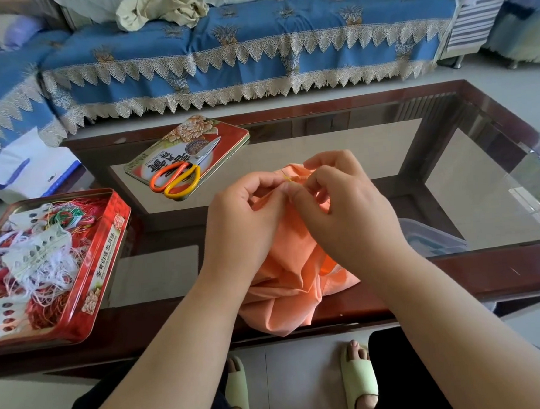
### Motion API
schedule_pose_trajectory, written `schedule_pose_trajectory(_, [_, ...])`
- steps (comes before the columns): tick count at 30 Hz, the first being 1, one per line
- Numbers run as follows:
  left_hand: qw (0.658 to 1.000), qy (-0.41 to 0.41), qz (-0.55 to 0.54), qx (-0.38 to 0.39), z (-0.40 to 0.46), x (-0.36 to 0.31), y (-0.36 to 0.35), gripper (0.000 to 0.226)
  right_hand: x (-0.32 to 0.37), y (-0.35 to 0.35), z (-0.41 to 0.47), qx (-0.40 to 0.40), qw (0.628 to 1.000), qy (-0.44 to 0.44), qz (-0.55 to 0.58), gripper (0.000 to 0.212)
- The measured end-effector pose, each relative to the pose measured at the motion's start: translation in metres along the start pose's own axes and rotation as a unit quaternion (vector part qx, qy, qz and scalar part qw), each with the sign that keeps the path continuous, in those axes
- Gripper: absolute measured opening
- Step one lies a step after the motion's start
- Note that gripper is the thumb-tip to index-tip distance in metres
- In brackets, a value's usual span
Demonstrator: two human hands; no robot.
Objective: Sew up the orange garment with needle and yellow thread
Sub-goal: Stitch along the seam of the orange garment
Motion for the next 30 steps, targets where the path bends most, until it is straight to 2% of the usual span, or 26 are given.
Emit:
schedule_pose_trajectory(3, [1.000,-0.009,0.006,0.004,0.002,0.001,0.002,0.010,-0.003,-0.003,0.001,0.033,0.998,-0.014,0.054,0.036])
schedule_pose_trajectory(8, [0.997,-0.058,0.005,0.042,-0.001,-0.006,0.000,0.012,-0.004,0.000,0.003,0.033,0.985,-0.071,0.156,0.036])
schedule_pose_trajectory(13, [0.998,-0.066,0.004,0.021,0.001,-0.002,0.000,0.006,-0.008,0.010,0.006,0.163,0.957,-0.095,0.222,0.029])
schedule_pose_trajectory(15, [0.996,-0.081,0.022,0.017,0.002,-0.002,0.001,0.007,-0.009,0.013,0.007,0.183,0.956,-0.091,0.209,0.028])
schedule_pose_trajectory(20, [0.989,-0.116,0.023,0.084,0.002,-0.005,0.000,0.009,-0.009,0.014,0.008,0.128,0.971,-0.064,0.191,0.025])
schedule_pose_trajectory(22, [0.992,-0.104,0.007,0.073,0.004,-0.002,0.003,0.009,-0.011,0.019,0.009,0.167,0.967,-0.031,0.192,0.022])
schedule_pose_trajectory(25, [0.997,-0.067,-0.013,0.047,0.009,0.005,0.009,0.015,-0.021,0.030,0.011,0.230,0.965,-0.008,0.126,0.014])
schedule_pose_trajectory(28, [0.997,-0.023,-0.052,0.057,0.013,0.011,0.013,0.015,-0.035,0.040,0.017,0.151,0.983,-0.027,0.102,0.013])
schedule_pose_trajectory(30, [0.993,0.002,-0.093,0.079,0.013,0.011,0.011,0.015,-0.044,0.044,0.020,0.072,0.986,-0.056,0.140,0.015])
Point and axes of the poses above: each hand's wrist, its own z-axis towards the middle knuckle, its own y-axis out of the back of the hand, x = y × z, the point moved 3 cm from there along z, towards the middle knuckle, and after that the axes turned 8 degrees about x, right-handed, at the moved point
